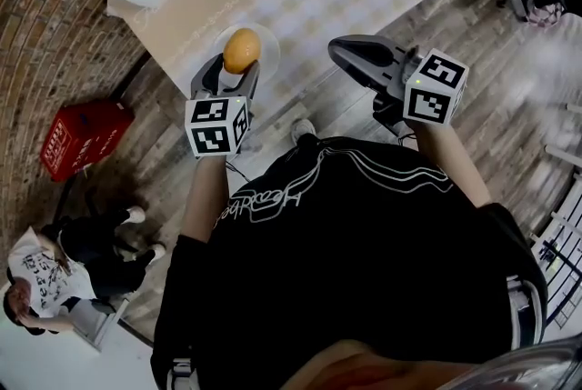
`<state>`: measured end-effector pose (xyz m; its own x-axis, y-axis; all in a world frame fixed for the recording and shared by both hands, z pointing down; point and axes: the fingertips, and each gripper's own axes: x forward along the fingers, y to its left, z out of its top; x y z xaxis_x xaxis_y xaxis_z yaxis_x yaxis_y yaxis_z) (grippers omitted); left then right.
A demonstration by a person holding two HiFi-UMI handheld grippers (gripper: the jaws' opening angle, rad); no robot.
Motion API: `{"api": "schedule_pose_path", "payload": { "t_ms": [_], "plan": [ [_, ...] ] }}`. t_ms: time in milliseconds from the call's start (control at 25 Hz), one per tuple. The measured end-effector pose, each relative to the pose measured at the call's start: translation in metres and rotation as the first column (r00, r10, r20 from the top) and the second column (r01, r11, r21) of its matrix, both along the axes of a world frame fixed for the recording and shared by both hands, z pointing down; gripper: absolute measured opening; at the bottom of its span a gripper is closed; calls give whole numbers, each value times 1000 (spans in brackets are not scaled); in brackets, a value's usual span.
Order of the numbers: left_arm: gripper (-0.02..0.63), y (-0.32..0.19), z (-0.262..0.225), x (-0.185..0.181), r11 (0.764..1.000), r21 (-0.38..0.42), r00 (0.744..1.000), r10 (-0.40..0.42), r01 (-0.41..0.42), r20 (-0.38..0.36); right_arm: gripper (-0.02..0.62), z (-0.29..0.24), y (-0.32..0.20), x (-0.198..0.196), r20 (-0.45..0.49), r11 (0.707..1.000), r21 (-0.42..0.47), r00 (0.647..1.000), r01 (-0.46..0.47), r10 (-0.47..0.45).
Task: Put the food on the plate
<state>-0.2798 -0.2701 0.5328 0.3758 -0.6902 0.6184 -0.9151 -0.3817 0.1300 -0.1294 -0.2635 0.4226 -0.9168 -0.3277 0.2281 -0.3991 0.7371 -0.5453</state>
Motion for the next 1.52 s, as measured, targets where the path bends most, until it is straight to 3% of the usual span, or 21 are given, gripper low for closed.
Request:
{"api": "schedule_pose_path", "payload": {
  "t_ms": [640,1040,1280,1520],
  "plan": [
    [281,-1,37,-5,998,-64,1000,-8,9,14,-3,16,-11,2,-10,999,-29,1000,-18,18],
    [308,-1,38,-3,1000,-26,999,-8,9,42,-3,16,-9,7,-7,999,-37,1000,-18,17],
    [322,2,25,-3,999,-8,999,-41,41,3,-3,13,-4,9,6,999,-41,1000,-4,4],
    [322,12,-20,-3,994,56,995,-86,89,-55,-3,0,-1,10,32,1000,-25,999,3,-3]
  ]
}}
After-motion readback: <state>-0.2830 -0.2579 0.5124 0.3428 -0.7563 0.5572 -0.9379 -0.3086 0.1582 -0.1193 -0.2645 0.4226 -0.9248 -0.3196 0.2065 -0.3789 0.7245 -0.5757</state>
